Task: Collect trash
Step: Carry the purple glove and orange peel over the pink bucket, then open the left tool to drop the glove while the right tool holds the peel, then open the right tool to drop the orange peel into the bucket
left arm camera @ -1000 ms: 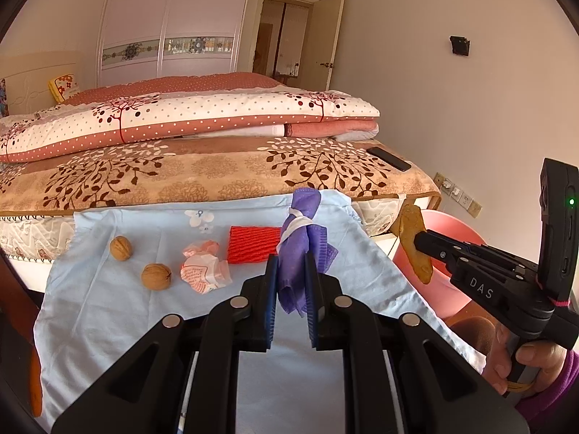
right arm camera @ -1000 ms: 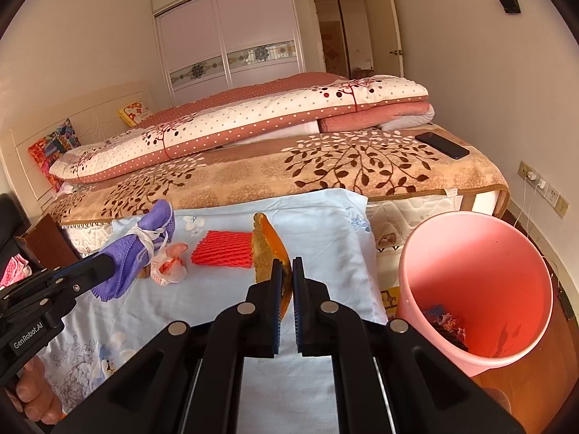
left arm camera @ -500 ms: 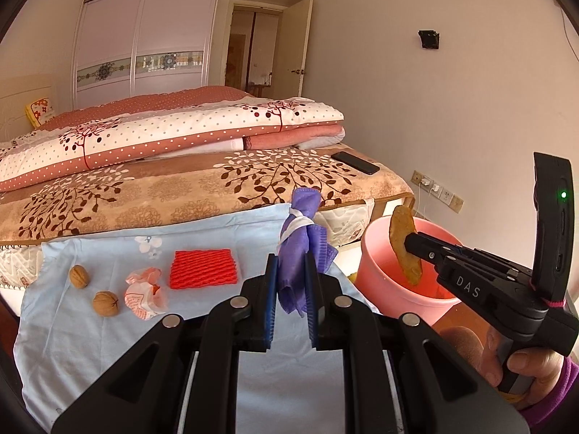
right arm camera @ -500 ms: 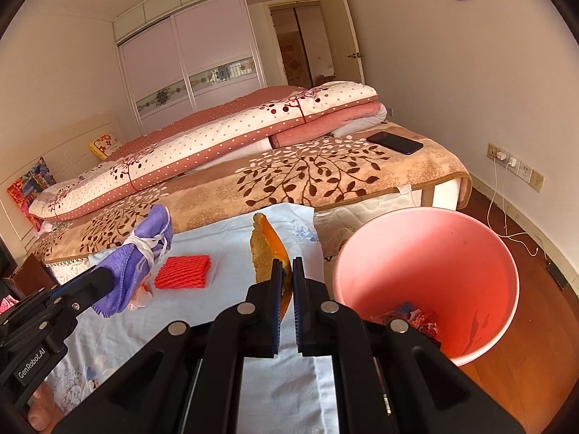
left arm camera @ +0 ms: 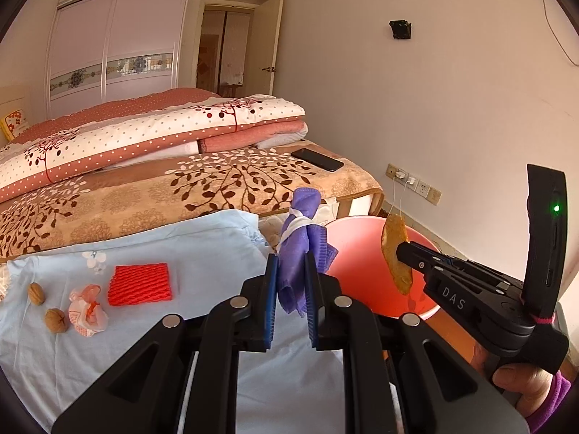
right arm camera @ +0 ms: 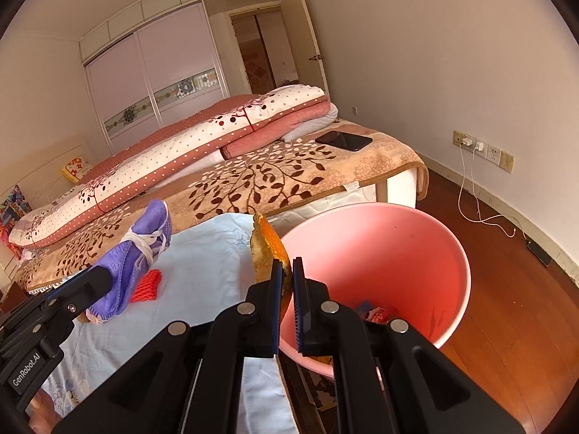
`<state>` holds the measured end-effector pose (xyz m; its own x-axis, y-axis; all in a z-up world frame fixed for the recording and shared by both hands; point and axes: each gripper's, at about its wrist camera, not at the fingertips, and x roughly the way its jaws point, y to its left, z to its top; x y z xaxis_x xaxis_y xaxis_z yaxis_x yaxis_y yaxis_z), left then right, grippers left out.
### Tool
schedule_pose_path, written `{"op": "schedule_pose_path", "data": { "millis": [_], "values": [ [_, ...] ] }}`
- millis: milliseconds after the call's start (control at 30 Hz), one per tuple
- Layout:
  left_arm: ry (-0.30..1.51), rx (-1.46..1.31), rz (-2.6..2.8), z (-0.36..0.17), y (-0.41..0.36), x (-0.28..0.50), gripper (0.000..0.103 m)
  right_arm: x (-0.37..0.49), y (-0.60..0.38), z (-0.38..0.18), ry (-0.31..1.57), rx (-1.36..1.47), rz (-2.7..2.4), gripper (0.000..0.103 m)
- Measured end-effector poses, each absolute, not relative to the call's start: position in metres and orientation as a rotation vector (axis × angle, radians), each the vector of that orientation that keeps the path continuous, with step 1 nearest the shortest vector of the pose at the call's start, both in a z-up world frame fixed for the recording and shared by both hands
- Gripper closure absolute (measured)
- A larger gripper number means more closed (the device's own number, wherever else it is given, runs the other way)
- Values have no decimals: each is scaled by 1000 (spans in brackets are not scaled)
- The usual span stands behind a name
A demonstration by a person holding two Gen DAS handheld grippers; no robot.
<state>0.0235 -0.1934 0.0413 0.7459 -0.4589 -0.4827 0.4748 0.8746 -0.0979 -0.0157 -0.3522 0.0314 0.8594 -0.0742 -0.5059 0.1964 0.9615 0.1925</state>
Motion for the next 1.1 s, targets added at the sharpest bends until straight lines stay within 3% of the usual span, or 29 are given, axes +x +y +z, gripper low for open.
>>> {"op": "schedule_pose_path", "data": {
  "millis": [800,900,1000,1100],
  "values": [
    [626,88,-645,3,-291,47,89,-16,-433,-7,566,371,-261,98],
    [639,91,-652,-2,-295,52,84,-15,-438,-11,573,380,-267,98],
    [650,87,-664,-5,-296,53,66,-15,-440,-14,578,384,-271,98],
    [653,89,-667,-6,-296,52,65,-13,-441,-16,584,390,-273,98]
  ]
}}
